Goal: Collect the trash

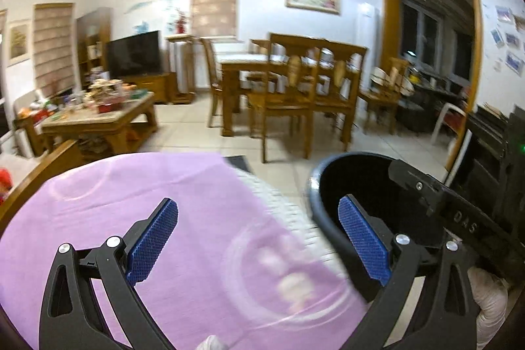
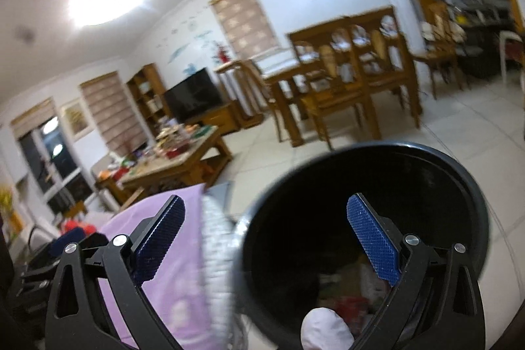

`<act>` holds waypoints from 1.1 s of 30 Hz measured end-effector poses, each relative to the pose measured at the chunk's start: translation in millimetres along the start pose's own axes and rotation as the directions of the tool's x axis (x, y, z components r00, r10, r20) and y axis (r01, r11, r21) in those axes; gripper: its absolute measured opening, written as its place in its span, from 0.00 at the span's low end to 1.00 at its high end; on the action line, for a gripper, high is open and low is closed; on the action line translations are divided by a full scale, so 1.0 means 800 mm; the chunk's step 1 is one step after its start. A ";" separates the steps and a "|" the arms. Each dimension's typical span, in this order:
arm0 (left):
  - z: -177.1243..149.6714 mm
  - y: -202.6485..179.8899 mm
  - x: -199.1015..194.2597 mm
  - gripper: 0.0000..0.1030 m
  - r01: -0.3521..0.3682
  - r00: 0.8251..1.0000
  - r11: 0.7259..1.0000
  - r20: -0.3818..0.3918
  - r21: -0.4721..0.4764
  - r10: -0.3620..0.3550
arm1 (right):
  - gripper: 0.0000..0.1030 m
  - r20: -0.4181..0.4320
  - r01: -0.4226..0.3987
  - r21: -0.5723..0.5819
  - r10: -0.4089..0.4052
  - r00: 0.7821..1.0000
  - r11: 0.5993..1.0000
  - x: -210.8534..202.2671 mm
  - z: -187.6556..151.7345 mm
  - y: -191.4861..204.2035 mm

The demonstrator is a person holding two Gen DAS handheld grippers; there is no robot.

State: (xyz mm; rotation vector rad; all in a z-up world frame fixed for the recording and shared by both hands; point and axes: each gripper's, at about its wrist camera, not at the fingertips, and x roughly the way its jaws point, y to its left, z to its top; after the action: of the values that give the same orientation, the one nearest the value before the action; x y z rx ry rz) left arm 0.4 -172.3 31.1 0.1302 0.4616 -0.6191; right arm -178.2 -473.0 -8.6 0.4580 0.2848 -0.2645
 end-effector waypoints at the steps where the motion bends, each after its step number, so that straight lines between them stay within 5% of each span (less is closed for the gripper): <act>1: -0.002 0.015 -0.009 0.95 -0.020 1.000 1.000 0.008 -0.021 0.020 | 0.95 0.002 -0.024 -0.039 0.024 1.000 0.999 0.001 -0.003 0.023; 5: -0.008 0.067 -0.036 0.95 -0.116 0.993 0.990 0.018 -0.081 0.118 | 0.95 -0.004 -0.105 -0.128 0.105 0.994 0.986 0.008 -0.013 0.093; 15: -0.035 0.166 -0.079 0.95 -0.351 0.934 0.925 0.014 -0.146 0.356 | 0.95 -0.018 -0.224 -0.246 0.227 0.974 0.943 0.028 -0.049 0.240; 25: -0.052 0.227 -0.089 0.95 -0.438 0.894 0.868 -0.010 -0.235 0.449 | 0.95 0.082 -0.214 -0.238 0.239 0.968 0.948 0.032 -0.064 0.276; 33: -0.055 0.237 -0.091 0.95 -0.443 0.889 0.859 -0.001 -0.257 0.458 | 0.95 0.099 -0.220 -0.259 0.253 0.962 0.940 0.021 -0.068 0.276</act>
State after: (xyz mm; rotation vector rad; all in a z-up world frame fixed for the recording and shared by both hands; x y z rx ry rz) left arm 42.6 30.6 21.0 -0.0236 0.4280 -0.0977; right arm -105.3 -259.9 26.2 0.2242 0.1287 -0.0211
